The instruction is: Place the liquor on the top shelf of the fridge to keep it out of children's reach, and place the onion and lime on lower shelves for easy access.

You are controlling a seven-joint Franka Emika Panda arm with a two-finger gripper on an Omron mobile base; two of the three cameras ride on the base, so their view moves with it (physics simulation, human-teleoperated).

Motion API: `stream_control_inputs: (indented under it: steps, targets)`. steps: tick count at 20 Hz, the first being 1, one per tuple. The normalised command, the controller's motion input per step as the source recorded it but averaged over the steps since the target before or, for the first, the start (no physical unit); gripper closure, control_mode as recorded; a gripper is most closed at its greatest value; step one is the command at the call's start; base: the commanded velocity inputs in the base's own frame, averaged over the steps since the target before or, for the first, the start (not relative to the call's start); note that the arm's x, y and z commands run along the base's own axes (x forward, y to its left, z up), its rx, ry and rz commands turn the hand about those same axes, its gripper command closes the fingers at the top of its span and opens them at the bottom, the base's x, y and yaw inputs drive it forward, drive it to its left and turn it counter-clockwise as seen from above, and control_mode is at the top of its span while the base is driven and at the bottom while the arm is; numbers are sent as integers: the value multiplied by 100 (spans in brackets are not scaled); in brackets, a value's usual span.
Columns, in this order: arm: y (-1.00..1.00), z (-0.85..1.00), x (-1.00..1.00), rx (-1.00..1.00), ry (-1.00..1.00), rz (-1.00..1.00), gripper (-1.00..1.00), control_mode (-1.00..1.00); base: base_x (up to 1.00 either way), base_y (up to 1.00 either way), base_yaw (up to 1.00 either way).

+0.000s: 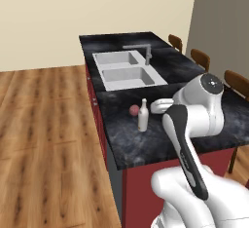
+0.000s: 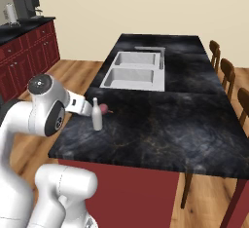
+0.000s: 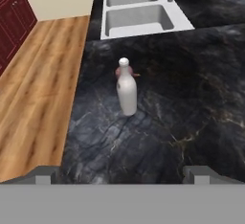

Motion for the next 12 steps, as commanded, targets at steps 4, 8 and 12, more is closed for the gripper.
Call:
stream_control_inputs:
  steps: [4, 8, 12]
  targets:
    - [0, -21, 30, 0, 0, 0, -100, -100, 0, 0, 0]
    - [1, -19, 30, 0, 0, 0, -100, -100, 0, 0, 0]
    - [3, -18, 33, 0, 0, 0, -100, -100, 0, 0, 0]
